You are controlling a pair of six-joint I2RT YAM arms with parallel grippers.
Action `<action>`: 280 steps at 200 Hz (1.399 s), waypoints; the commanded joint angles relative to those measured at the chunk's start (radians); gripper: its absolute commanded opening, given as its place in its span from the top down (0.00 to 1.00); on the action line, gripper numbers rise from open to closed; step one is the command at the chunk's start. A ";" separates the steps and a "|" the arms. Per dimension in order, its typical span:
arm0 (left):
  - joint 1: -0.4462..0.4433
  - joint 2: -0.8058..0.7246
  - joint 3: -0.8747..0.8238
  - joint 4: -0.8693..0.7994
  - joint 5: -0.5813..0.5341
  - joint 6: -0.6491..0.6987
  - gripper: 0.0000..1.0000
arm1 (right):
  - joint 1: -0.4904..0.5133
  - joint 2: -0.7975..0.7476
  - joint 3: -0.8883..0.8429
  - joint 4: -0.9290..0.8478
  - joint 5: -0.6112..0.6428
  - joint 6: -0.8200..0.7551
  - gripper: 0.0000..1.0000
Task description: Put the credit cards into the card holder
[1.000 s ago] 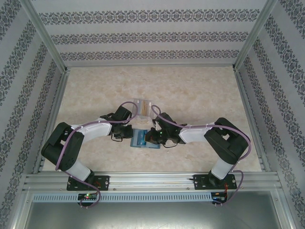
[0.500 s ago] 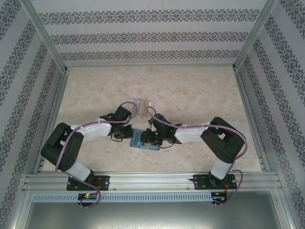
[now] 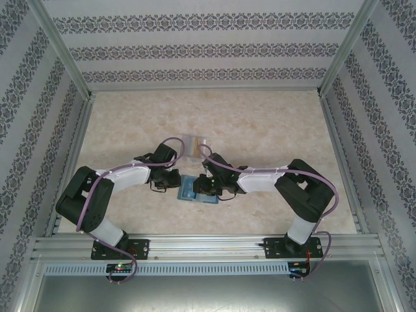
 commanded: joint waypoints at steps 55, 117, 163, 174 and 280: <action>-0.011 0.068 -0.050 0.033 0.078 -0.020 0.81 | 0.034 0.009 0.059 -0.143 0.127 0.020 0.67; -0.011 0.078 -0.039 0.025 0.079 -0.018 0.82 | 0.048 -0.002 0.095 -0.235 0.209 0.019 0.62; -0.011 0.066 -0.049 0.032 0.086 -0.024 0.82 | 0.073 0.066 0.135 -0.226 0.192 0.046 0.62; -0.010 0.063 -0.054 0.038 0.088 -0.027 0.82 | 0.076 0.068 0.138 -0.209 0.183 0.049 0.63; -0.010 0.092 -0.074 0.113 0.159 -0.049 0.83 | 0.073 0.054 0.155 -0.121 0.130 0.017 0.71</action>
